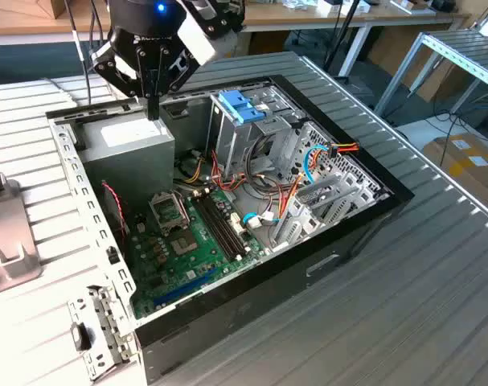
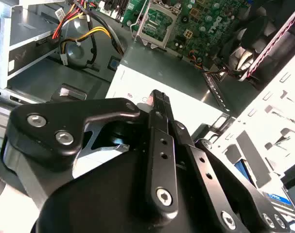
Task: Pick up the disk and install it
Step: 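Reach for the disk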
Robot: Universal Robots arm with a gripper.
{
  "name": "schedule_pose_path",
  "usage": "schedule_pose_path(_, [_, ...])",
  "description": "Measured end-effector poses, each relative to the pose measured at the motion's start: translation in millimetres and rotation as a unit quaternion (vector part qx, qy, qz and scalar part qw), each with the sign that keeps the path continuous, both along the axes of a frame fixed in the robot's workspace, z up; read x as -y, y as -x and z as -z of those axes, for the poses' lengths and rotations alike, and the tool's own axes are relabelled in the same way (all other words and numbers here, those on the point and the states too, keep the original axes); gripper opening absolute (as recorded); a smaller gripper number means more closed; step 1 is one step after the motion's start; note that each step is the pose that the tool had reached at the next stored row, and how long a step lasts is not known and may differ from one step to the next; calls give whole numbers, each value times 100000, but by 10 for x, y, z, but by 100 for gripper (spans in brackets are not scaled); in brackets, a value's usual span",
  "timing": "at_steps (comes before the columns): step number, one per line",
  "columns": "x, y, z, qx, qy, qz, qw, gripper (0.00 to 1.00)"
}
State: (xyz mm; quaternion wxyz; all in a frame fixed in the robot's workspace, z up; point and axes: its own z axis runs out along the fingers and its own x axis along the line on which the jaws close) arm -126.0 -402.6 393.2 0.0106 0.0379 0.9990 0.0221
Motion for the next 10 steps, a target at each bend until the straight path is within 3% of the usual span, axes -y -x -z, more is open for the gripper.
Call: schedule_pose_path(10, [0,28,0,-2,0,3,100000,11])
